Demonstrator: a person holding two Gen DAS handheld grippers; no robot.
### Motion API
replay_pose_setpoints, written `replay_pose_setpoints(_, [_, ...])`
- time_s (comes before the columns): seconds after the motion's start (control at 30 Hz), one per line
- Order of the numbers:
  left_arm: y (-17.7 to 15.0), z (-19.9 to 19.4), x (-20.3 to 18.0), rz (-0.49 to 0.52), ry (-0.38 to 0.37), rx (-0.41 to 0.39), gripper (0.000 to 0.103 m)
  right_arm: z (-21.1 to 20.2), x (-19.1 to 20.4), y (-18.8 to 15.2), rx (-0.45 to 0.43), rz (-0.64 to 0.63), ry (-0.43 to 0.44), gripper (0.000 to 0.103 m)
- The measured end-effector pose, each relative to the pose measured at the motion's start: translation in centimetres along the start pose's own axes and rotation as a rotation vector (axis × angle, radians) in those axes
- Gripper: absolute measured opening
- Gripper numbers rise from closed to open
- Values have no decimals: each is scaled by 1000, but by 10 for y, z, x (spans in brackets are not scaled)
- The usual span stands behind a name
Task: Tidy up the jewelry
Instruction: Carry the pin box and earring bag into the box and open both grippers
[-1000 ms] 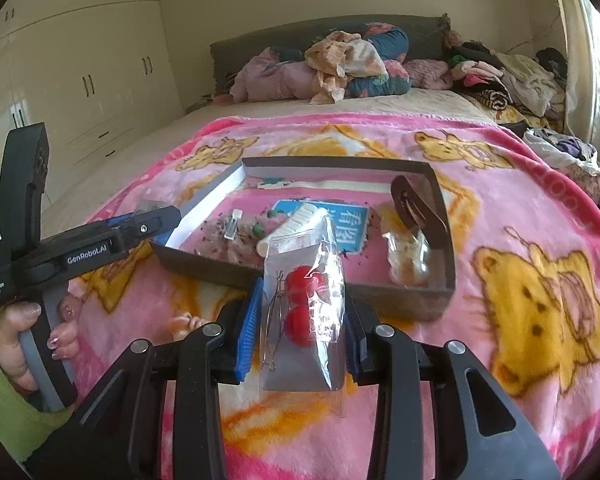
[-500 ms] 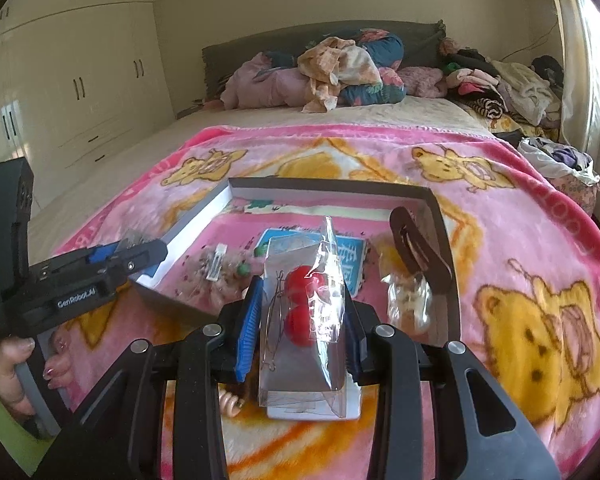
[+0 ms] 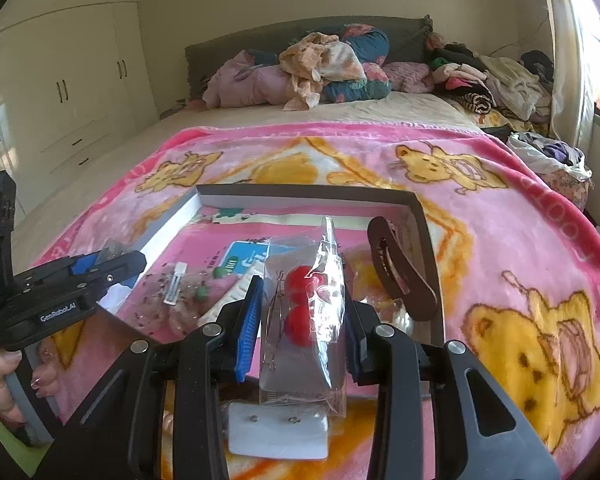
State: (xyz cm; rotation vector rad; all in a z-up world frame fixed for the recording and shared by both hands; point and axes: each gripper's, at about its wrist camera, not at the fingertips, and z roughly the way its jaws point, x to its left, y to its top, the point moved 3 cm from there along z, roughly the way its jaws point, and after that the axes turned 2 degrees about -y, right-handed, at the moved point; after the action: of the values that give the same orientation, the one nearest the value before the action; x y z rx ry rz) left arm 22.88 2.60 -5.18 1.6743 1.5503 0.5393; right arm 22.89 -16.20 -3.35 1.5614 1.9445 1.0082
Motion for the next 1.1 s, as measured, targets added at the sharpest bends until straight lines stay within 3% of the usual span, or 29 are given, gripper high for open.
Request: replay_pose_setpoints(1.1, [19, 45, -8, 60, 45, 55, 37, 63, -15, 7, 121, 16, -33, 34])
